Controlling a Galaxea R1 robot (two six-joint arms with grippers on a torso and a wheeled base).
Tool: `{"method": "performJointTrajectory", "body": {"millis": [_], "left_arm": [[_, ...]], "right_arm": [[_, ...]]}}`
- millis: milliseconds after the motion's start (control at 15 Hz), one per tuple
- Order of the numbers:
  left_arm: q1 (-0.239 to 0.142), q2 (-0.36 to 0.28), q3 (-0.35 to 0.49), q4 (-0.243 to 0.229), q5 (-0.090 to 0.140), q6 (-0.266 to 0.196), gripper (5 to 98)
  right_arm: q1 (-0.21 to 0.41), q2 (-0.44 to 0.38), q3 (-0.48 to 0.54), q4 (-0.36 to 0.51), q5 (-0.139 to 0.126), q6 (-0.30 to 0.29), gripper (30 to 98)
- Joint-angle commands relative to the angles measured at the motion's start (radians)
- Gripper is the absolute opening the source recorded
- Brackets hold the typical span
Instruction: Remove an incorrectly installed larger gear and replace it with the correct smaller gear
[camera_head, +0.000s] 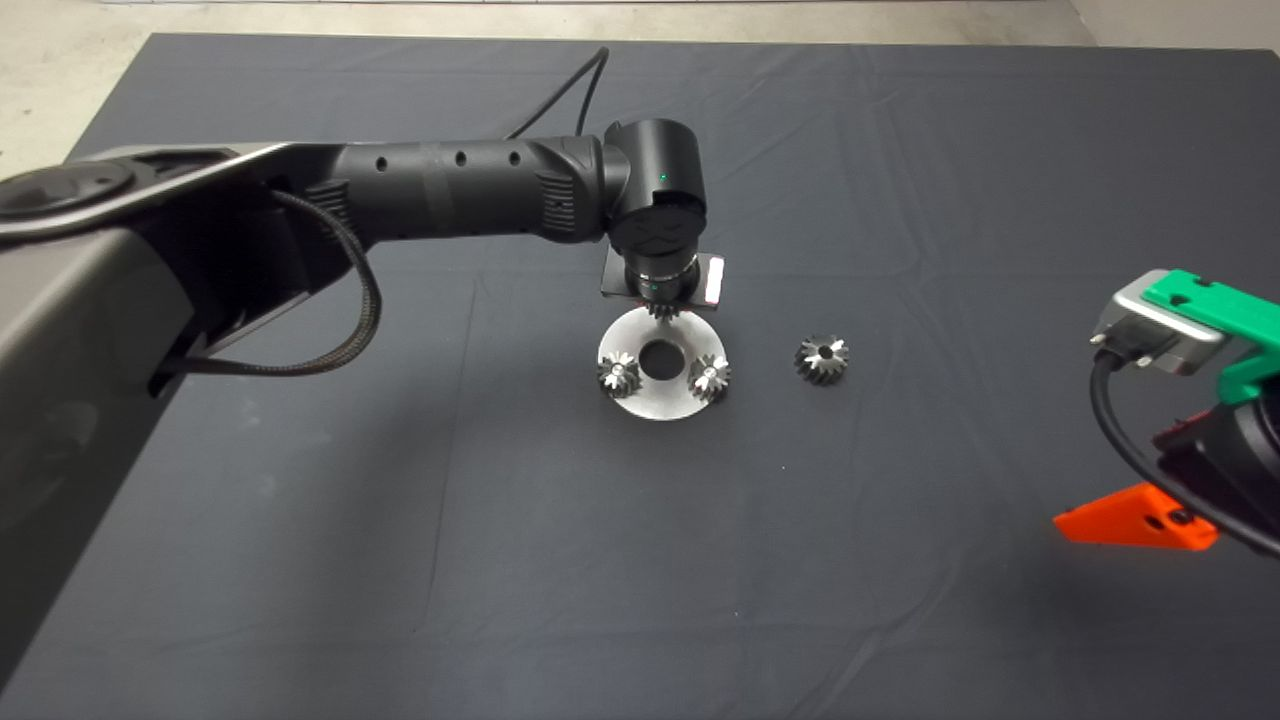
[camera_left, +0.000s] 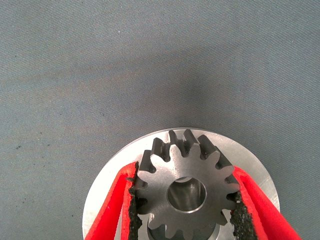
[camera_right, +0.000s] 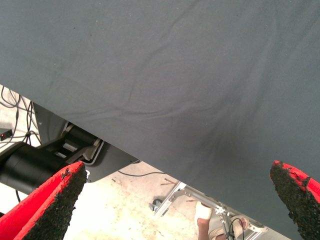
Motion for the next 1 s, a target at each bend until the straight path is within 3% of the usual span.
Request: {"method": "performJointTrajectory", "body": {"millis": [0,267,933], "left_arm": [[-0.001,0.004,0.001,-0.004,-0.005,0.005,35.2],[0.019,0.004,0.006,-0.004,-0.006,0.005,35.2],[0.006,0.004,0.012,-0.002,-0.001,0.004,35.8]], "right_arm": [[0.020,0.000,0.003,0.030,0.003,0.004,96.9],[0.020,-0.001,0.005,0.031,0.003,0.004,96.9],[0.020,-0.001,0.005,0.031,0.002,0.006,96.9]]}}
